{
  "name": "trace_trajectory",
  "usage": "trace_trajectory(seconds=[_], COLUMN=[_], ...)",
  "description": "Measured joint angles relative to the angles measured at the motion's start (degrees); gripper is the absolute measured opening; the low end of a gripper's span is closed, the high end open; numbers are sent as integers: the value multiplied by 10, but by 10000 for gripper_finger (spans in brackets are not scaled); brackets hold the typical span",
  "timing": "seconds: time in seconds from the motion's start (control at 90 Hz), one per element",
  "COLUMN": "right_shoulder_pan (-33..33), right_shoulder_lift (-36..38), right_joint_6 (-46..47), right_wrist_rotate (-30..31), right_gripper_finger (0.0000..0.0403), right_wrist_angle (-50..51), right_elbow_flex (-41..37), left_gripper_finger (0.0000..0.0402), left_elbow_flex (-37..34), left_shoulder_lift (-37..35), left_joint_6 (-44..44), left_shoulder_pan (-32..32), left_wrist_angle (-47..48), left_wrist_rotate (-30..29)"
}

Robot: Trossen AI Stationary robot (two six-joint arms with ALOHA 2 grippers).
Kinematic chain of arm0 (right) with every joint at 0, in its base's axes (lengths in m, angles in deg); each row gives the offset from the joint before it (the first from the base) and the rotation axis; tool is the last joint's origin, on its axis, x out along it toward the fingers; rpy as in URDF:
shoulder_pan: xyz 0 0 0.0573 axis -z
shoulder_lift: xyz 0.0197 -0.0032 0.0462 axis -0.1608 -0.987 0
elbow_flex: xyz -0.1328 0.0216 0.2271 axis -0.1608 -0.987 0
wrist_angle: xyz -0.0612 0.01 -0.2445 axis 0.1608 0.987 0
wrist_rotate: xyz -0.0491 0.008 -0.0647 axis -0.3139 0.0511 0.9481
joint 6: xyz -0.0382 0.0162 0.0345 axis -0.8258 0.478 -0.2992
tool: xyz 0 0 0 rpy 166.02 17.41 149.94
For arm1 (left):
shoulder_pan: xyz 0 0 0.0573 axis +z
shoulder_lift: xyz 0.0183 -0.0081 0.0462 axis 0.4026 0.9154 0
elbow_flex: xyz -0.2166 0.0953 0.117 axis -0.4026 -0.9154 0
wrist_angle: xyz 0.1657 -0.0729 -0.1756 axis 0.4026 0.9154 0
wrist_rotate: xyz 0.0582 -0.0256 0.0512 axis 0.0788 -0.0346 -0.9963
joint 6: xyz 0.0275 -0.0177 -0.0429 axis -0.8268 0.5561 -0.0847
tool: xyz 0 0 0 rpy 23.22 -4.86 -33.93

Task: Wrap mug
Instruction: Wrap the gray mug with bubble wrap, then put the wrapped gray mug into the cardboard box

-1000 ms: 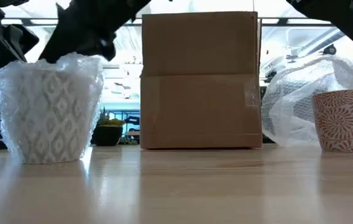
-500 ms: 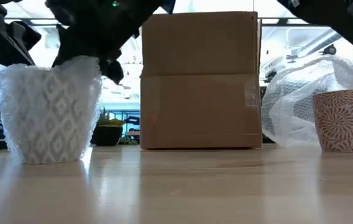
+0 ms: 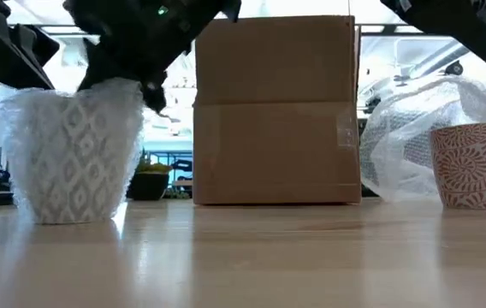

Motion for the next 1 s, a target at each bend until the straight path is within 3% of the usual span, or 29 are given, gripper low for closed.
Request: trace_trajectory(seconds=[0.244,0.367,0.556,0.778,0.889,1.0], right_shoulder_pan=[0,1,-20,-32,-32,-32], right_shoulder_lift=[65,69,70,26,8,-9], right_joint_6=[-5,-55,-83,-98,-81,-77], right_wrist_rotate=[-2,-4,-2,70,84,89], right_gripper_finger=[14,25,110,219,237,225], right_wrist_angle=[34,51,52,57,57,56], right_elbow_flex=[3,1,3,3,4,5], left_gripper_finger=[0,0,0,0,0,0], left_elbow_flex=[9,14,14,14,14,14], left_shoulder_lift=[-5,-5,-6,-6,-6,-6], left_joint_6=[-56,-56,-56,-54,-54,-54], left_shoulder_pan=[1,1,1,1,0,0], left_wrist_angle=[3,0,2,2,2,1], left_wrist_rotate=[20,20,36,36,37,37])
